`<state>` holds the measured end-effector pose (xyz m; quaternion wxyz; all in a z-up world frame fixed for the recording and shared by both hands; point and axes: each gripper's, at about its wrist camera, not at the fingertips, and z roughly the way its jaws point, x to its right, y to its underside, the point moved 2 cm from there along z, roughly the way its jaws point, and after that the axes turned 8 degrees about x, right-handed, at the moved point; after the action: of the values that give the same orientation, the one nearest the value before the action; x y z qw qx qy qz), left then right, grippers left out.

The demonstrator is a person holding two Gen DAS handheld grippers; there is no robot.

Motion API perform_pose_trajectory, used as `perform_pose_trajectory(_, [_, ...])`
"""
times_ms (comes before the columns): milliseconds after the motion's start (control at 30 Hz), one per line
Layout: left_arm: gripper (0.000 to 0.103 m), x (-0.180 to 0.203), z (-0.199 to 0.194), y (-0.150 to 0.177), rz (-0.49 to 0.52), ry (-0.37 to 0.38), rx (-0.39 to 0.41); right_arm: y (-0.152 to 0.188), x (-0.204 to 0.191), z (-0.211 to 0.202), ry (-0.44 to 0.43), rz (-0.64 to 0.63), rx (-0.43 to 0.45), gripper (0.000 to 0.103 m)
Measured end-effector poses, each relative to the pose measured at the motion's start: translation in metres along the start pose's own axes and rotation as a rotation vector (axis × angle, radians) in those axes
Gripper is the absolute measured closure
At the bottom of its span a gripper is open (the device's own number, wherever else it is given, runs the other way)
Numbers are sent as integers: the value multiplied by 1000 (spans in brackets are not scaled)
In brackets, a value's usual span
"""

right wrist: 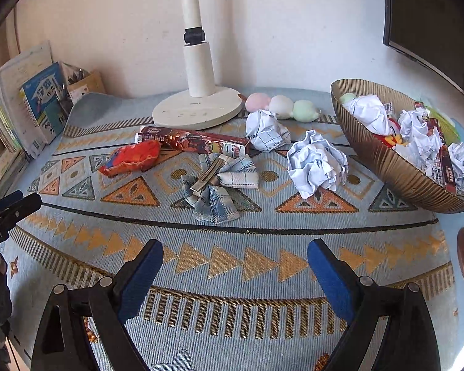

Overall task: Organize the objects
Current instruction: 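Move both grippers back over the rug toward the snack bag and plaid cloth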

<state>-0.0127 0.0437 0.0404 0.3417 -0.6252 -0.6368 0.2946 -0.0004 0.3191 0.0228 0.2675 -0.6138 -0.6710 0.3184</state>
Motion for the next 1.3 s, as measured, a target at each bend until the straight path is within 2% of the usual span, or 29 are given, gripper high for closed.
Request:
perform_pose_trajectory(67, [1, 1, 7, 7, 11, -20, -8, 0, -1, 1, 36, -8, 4, 9])
perform_pose_trajectory(333, [1, 6, 24, 13, 35, -55, -112, 2, -4, 11, 72, -34, -32, 9])
perform_pose_trajectory(500, [1, 5, 33, 17, 26, -64, -174, 2, -1, 15, 62, -18, -59, 9])
perform_pose_trajectory(800, [1, 6, 33, 17, 28, -66, -175, 6, 3, 29, 72, 7, -138, 9])
perform_pose_trajectory(933, [0, 6, 33, 17, 29, -65, -175, 4, 6, 33, 79, 26, -157, 1])
perform_pose_trajectory(1067, [0, 6, 33, 16, 31, -63, -179, 3, 5, 36, 74, 24, -160, 0])
perform_pose_trajectory(1167, [0, 7, 37, 12, 45, -41, -204, 3, 4, 36, 74, 23, -155, 0])
perform_pose_trajectory(1300, [1, 16, 50, -2, 169, 98, -244, 1, 3, 37, 74, 21, -171, 0])
